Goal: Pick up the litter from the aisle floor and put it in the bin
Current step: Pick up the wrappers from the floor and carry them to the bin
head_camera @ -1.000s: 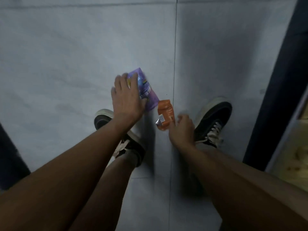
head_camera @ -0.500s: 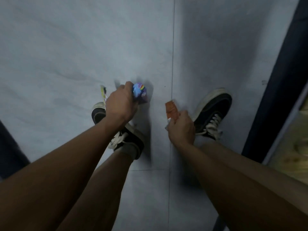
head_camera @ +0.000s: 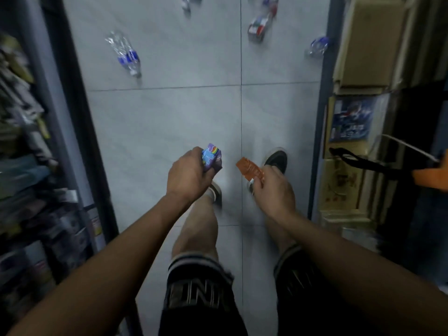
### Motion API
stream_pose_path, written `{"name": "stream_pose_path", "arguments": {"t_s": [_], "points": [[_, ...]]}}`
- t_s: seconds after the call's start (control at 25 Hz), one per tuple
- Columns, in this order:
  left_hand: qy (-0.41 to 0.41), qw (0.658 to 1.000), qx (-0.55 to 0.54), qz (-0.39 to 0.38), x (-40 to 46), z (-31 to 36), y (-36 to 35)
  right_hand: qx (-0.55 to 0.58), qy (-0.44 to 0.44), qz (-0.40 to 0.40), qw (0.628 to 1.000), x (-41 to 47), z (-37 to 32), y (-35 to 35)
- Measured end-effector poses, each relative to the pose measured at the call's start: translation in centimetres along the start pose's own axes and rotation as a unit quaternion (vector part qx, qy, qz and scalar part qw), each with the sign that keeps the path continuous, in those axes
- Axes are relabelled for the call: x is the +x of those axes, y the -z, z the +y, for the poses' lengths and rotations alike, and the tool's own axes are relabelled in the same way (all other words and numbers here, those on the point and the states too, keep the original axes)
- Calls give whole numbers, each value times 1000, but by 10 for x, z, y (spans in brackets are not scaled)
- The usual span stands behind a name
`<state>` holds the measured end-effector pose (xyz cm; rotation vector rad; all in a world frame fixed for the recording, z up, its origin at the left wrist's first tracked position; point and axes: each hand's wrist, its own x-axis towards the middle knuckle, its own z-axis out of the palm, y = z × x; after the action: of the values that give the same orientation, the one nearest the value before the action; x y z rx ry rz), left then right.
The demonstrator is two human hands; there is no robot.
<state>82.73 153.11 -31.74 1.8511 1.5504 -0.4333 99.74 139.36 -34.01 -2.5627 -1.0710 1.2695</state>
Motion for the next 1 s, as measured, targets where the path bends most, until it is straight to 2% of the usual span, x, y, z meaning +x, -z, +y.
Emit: {"name": "stream_pose_path", "arguments": {"t_s": [0.24,0.48,0.68,0.76,0.88,1.0], "points": [[-28,999,-2,34,-125,63,150,-62,110,10,992,-117,-56,144],[-64,991,-13,116,-216,76,213,-78,159,61,982,-197,-74,224],[-76,989,-53,115,-239,57,231,-40,83,136,986,-245,-77,232],[-104,988,-61,99,-240,49,242,-24,43,167,985,-266,-83,220],[-196,979,7,61,-231,36,266,59,-30,229,971,-301,-97,188],[-294,948,116,38,-222,30,288,119,-110,264,951,-341,-106,149]]}}
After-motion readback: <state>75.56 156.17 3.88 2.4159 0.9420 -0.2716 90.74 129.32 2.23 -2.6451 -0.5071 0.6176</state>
